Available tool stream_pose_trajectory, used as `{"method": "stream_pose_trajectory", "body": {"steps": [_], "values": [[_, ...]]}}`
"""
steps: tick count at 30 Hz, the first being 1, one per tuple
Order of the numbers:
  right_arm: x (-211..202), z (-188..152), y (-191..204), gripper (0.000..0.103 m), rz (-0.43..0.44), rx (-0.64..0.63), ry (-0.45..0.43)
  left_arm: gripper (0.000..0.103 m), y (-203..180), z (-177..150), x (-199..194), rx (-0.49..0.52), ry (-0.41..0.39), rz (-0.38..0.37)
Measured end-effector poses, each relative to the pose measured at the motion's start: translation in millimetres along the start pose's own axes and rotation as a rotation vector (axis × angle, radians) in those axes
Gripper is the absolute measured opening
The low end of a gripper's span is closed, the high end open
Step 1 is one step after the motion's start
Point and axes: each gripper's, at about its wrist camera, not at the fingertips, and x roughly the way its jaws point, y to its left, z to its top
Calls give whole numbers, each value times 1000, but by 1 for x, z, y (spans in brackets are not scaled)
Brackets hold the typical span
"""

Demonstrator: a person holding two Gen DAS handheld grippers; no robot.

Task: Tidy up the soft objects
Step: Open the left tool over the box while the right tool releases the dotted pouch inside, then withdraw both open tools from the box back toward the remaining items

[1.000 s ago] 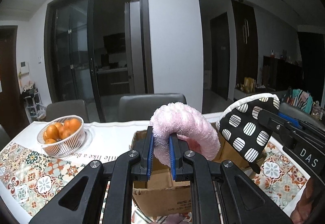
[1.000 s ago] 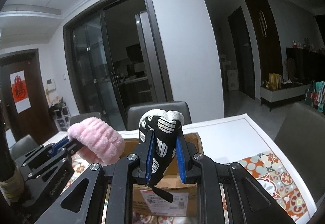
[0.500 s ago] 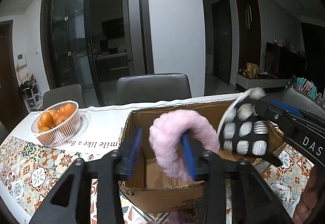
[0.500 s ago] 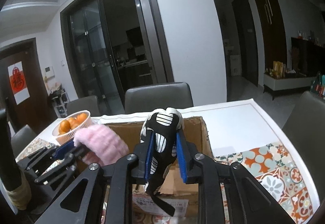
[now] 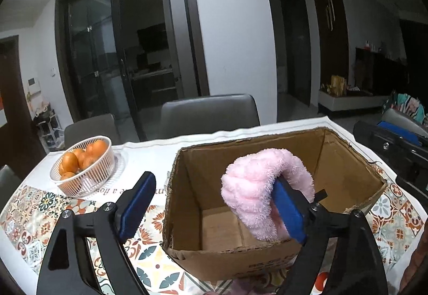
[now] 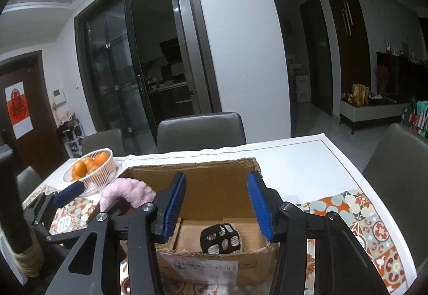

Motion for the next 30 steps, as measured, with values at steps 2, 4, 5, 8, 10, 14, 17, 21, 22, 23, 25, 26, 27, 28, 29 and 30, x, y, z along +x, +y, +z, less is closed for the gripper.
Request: {"method": "stream_pose_trajectory", "body": {"steps": [2,4,5,8,10,14,17,21,22,23,25,26,27,28,29,30], "values": [[-1,1,1,50,-4,0,1,92,-2,3,6,18,51,0],[-1,3,2,50,-15,-1,7,92,-5,7,11,44,99,-17],[0,5,2,50,-19,-2,10,92,-5,10,14,47,121,-19],[4,8,0,50,-33,2,30,93,-5,16,19,52,178,-17],[8,11,-2,50,-36,10,59,100,-6,21,22,56,204,-9],[20,15,-5,50,-37,25,134,100,-9,29,33,88,287,-21],[29,18,-8,50,-48,33,202,100,-11,33,44,125,349,-16],[39,23,-9,50,-55,35,271,100,-12,38,59,126,466,-56],[42,24,-9,50,-56,36,290,100,-13,40,61,135,486,-49],[43,26,-8,50,-60,39,302,100,-12,41,61,141,489,-38],[44,30,-5,50,-70,28,312,100,-10,45,60,140,497,-17],[44,32,-4,50,-80,23,322,100,-8,47,57,129,495,-16],[43,34,-2,50,-83,21,323,100,-6,49,53,123,486,-20],[42,35,0,50,-82,17,322,100,-5,51,47,121,472,-15],[39,36,2,50,-80,10,317,100,-3,52,42,120,456,-2],[36,37,3,50,-81,9,312,100,-2,54,37,120,442,10]]}}
